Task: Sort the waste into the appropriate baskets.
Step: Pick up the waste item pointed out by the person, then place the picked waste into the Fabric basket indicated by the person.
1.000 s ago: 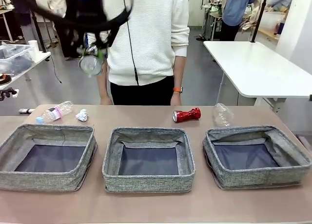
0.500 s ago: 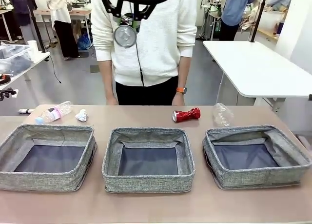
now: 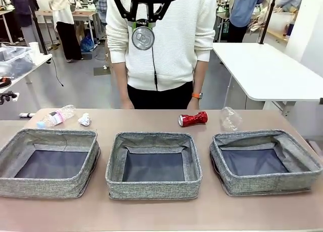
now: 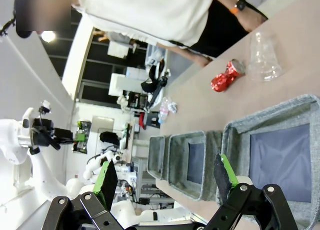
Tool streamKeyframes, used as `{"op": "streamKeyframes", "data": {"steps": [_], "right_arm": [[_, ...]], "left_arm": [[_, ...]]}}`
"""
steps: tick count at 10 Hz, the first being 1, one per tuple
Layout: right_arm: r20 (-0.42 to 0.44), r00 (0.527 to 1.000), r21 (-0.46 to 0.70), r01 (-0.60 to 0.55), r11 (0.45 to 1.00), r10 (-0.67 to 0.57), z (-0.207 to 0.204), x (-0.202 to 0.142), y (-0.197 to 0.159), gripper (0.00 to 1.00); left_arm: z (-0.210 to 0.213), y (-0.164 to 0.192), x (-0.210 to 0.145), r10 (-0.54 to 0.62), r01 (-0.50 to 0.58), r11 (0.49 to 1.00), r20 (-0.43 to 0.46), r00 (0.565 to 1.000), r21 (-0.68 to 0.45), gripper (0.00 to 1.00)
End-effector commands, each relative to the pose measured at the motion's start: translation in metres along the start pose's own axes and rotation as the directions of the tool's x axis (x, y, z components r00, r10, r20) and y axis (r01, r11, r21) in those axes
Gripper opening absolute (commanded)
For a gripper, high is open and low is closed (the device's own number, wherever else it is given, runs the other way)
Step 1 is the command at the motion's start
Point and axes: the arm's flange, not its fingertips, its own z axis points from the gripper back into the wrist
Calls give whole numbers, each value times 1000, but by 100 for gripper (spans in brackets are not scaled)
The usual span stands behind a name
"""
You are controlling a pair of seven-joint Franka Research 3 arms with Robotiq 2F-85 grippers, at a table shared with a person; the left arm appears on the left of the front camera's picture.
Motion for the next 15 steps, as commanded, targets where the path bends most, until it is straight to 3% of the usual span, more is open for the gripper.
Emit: {"op": "streamKeyframes", "data": {"steps": [1, 15], "right_arm": [[16, 1000, 23, -27, 999, 26, -2, 2, 0, 100], [16, 1000, 23, -27, 999, 26, -2, 2, 0, 100]], "left_arm": [[3, 3, -5, -48, 47, 998, 41, 998, 30, 30], [3, 3, -5, -48, 47, 998, 41, 998, 30, 30]]}}
